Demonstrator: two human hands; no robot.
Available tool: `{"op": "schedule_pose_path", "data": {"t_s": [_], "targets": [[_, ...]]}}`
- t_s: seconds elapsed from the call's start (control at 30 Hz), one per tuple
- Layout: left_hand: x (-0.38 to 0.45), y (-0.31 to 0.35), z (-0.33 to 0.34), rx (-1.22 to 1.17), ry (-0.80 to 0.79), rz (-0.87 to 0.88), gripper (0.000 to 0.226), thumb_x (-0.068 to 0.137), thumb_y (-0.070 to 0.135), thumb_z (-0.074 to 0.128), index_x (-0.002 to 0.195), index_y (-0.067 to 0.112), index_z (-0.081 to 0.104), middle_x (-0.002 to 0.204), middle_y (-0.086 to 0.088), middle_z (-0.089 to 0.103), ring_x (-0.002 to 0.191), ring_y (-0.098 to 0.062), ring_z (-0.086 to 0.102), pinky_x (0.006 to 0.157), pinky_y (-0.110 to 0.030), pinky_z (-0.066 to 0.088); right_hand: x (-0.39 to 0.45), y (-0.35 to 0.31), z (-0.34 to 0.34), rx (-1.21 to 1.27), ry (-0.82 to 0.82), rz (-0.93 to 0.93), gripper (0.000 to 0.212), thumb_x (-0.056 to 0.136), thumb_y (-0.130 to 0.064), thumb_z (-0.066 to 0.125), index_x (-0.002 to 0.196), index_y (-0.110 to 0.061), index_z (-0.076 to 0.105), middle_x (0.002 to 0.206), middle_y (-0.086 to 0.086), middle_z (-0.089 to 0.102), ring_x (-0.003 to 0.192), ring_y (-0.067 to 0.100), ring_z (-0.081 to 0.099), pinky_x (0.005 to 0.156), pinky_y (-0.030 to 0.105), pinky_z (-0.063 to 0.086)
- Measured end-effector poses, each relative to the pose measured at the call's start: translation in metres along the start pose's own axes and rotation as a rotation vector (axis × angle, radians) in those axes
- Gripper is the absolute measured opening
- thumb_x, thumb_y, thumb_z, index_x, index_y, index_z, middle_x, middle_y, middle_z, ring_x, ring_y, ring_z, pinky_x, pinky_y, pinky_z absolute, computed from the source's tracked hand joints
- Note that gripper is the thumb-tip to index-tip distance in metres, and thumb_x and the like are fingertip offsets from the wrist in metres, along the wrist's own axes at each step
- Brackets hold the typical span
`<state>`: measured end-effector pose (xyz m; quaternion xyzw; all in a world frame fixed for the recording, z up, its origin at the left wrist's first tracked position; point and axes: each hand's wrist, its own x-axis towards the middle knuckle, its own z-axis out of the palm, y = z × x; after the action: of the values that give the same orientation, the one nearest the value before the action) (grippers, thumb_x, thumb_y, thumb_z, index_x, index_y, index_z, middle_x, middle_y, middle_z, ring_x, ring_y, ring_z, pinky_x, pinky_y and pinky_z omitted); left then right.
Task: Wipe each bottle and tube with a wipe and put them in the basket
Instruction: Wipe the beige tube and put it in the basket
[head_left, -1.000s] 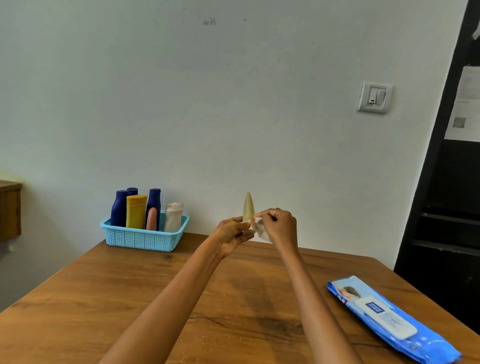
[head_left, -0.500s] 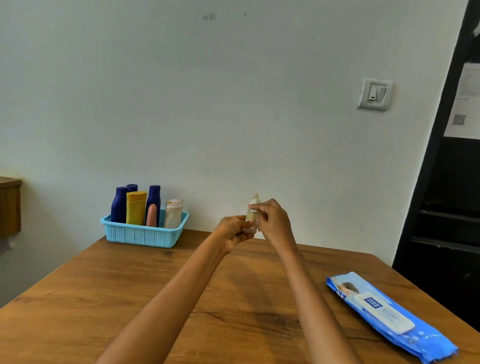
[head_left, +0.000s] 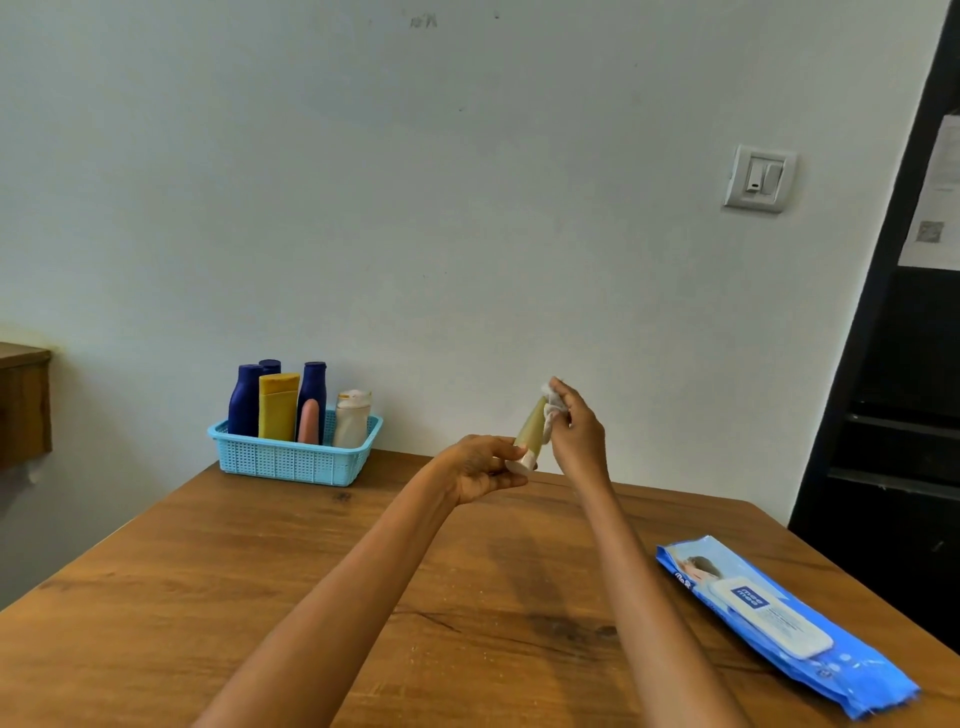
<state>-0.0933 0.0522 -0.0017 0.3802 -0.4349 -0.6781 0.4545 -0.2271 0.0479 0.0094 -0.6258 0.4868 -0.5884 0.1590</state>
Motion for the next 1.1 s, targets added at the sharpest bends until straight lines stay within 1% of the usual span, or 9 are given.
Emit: {"op": "schedule_pose_path", "data": {"t_s": [0.2,0.33,0.5,0.63,0.7,0.77,0.87,0.97,1.1], "targets": [[0.004,0.0,0.001,-0.016,0.052,0.053,0.026,0.087,-0.005,0.058,0.112,-0.007,0.055,0.094,-0.018,0.058,0.08,-0.024,0.059,0.071,-0.034,0.053,-0.001,-0.004,0.006,-0.381,-0.083,-0.223,0.04,0.093,0.003,0.04,0.124,-0.012,0.061,0.139,0.004,0.05,0.129,0.019,0.046,0.103,0.025,0.038],[0.005,0.001,-0.001,-0.015,0.127,0.101,0.017,0.087,-0.005,0.056,0.104,-0.006,0.058,0.089,-0.016,0.058,0.076,-0.023,0.058,0.067,-0.033,0.054,-0.007,-0.009,0.014,-0.474,-0.114,-0.273,0.034,0.092,-0.001,0.046,0.117,-0.011,0.066,0.133,0.001,0.057,0.123,0.018,0.052,0.1,0.024,0.04],[0.012,-0.002,-0.012,-0.074,0.207,0.085,0.021,0.091,-0.009,0.045,0.109,-0.006,0.055,0.09,-0.018,0.055,0.077,-0.026,0.055,0.078,-0.038,0.053,-0.009,-0.016,0.022,-0.42,-0.276,-0.141,0.029,0.089,-0.004,0.05,0.098,-0.017,0.074,0.109,-0.003,0.071,0.101,0.011,0.064,0.084,0.016,0.045],[0.009,0.001,-0.016,-0.068,0.189,0.052,0.031,0.094,-0.005,0.041,0.125,-0.01,0.045,0.092,-0.021,0.056,0.078,-0.026,0.056,0.084,-0.035,0.048,-0.004,-0.021,0.015,-0.273,-0.277,-0.059,0.034,0.086,-0.002,0.049,0.08,-0.024,0.074,0.094,-0.007,0.073,0.067,-0.005,0.061,0.054,0.006,0.04],[0.006,0.004,-0.016,-0.075,0.14,0.019,0.032,0.096,-0.002,0.04,0.127,-0.01,0.04,0.106,-0.027,0.058,0.089,-0.028,0.059,0.086,-0.034,0.047,-0.003,-0.019,0.01,-0.156,-0.12,-0.042,0.03,0.089,-0.002,0.049,0.092,-0.022,0.07,0.103,-0.005,0.07,0.082,0.0,0.063,0.061,0.012,0.047],[0.003,0.006,-0.013,-0.1,0.075,-0.021,0.032,0.097,0.0,0.038,0.127,-0.01,0.039,0.117,-0.03,0.055,0.106,-0.031,0.059,0.088,-0.036,0.048,-0.002,-0.016,0.005,-0.073,-0.022,-0.021,0.036,0.091,0.0,0.047,0.117,-0.021,0.061,0.119,0.001,0.063,0.104,0.014,0.06,0.074,0.02,0.051],[-0.003,0.007,-0.009,-0.15,-0.029,-0.076,0.028,0.096,0.001,0.037,0.124,-0.006,0.04,0.107,-0.029,0.057,0.098,-0.03,0.062,0.086,-0.038,0.051,-0.001,-0.008,-0.001,-0.057,-0.044,0.047,0.049,0.095,-0.001,0.042,0.141,-0.019,0.042,0.14,0.002,0.049,0.125,0.02,0.049,0.09,0.022,0.044],[-0.007,0.008,-0.005,-0.161,-0.099,-0.1,0.029,0.097,0.002,0.037,0.125,-0.006,0.039,0.105,-0.029,0.058,0.091,-0.031,0.064,0.075,-0.037,0.056,-0.002,-0.003,0.0,-0.107,-0.103,0.068,0.046,0.097,-0.003,0.04,0.14,-0.018,0.043,0.143,0.004,0.045,0.127,0.022,0.047,0.086,0.019,0.041],[-0.007,0.013,-0.002,-0.189,-0.098,-0.073,0.03,0.097,0.002,0.035,0.126,-0.008,0.038,0.103,-0.028,0.058,0.088,-0.03,0.065,0.069,-0.036,0.057,-0.003,-0.005,0.004,-0.164,-0.055,-0.044,0.038,0.092,0.002,0.047,0.124,-0.012,0.062,0.131,0.008,0.058,0.12,0.022,0.053,0.087,0.019,0.044]]}}
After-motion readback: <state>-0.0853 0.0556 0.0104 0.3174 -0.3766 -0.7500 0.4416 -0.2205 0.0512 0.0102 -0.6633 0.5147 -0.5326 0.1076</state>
